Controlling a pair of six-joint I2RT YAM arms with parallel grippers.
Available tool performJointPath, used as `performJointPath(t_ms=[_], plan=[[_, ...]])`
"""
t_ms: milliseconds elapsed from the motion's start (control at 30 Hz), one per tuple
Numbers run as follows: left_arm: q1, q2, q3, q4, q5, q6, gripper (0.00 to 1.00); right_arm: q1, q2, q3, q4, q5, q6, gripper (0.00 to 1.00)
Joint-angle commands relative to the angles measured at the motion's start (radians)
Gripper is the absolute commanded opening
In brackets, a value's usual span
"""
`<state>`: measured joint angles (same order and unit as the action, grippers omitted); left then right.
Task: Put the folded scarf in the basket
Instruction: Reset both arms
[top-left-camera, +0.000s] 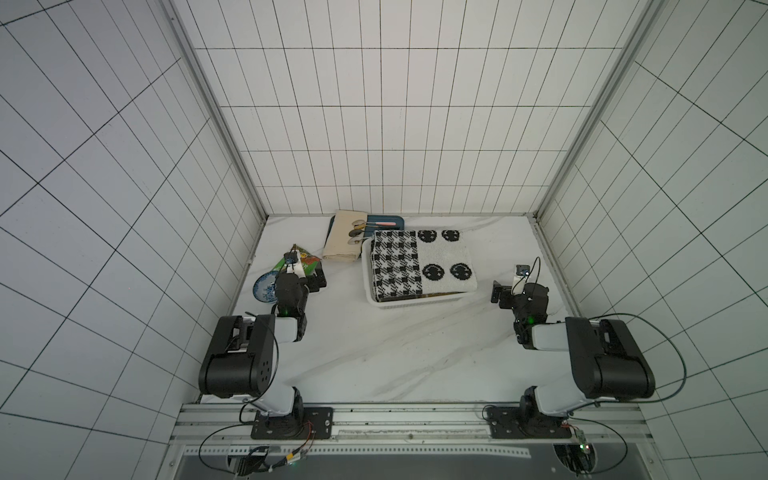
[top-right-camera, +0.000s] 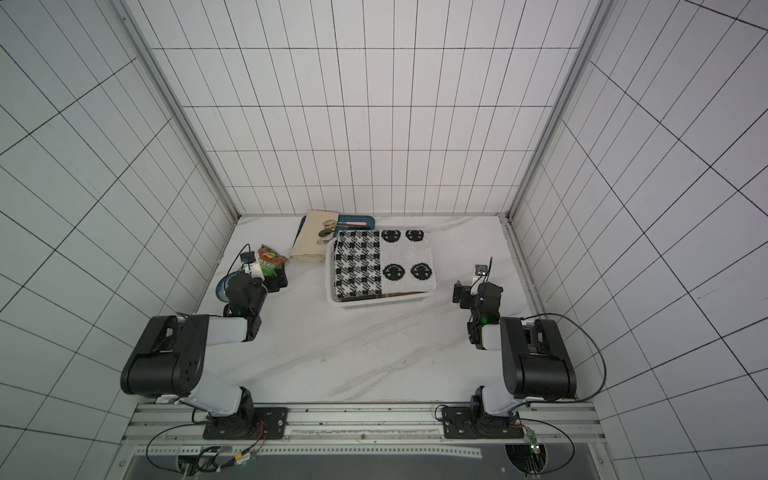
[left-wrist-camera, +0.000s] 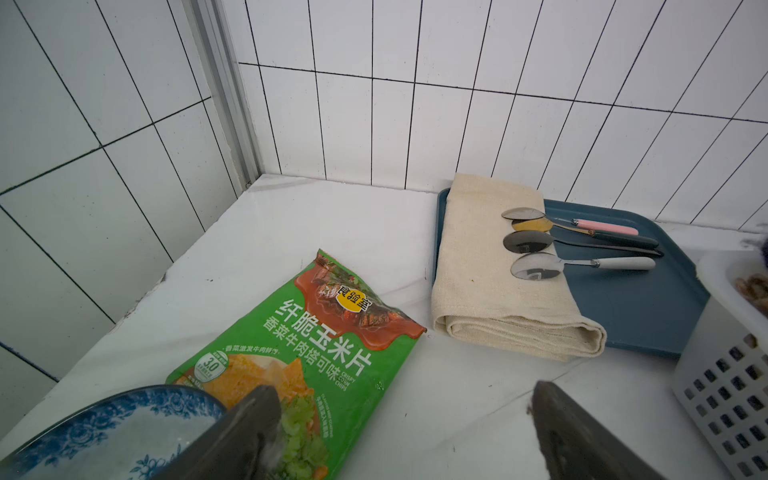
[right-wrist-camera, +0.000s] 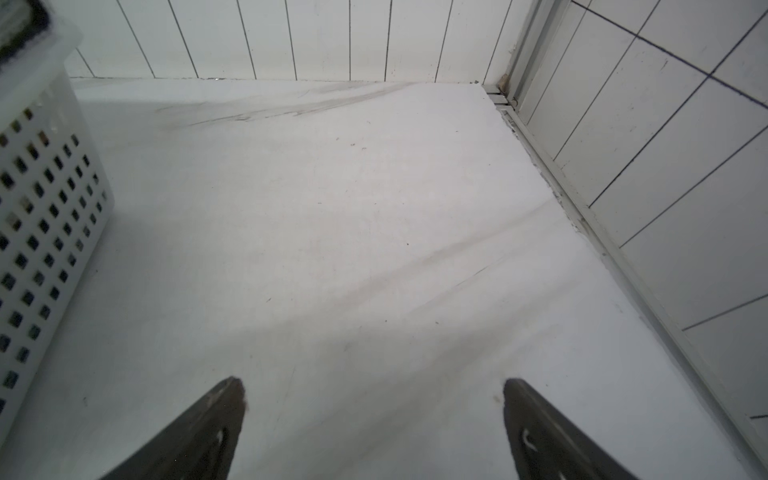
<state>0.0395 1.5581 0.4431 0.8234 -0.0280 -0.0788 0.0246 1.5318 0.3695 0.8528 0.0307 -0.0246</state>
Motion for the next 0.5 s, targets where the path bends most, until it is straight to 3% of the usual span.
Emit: performJointPath(t_ms=[0,467], plan=[[0.003,0.003,0.004,-0.047,0.001,-0.012,0.98,-0.025,0.01,0.059,-0.037,0.037,0.046,0.99],[0.002,-0.001,0.005,-0.057,-0.001,-0.01,0.98,-0.038,0.009,0.063,-0.043,0.025,0.054,0.99]])
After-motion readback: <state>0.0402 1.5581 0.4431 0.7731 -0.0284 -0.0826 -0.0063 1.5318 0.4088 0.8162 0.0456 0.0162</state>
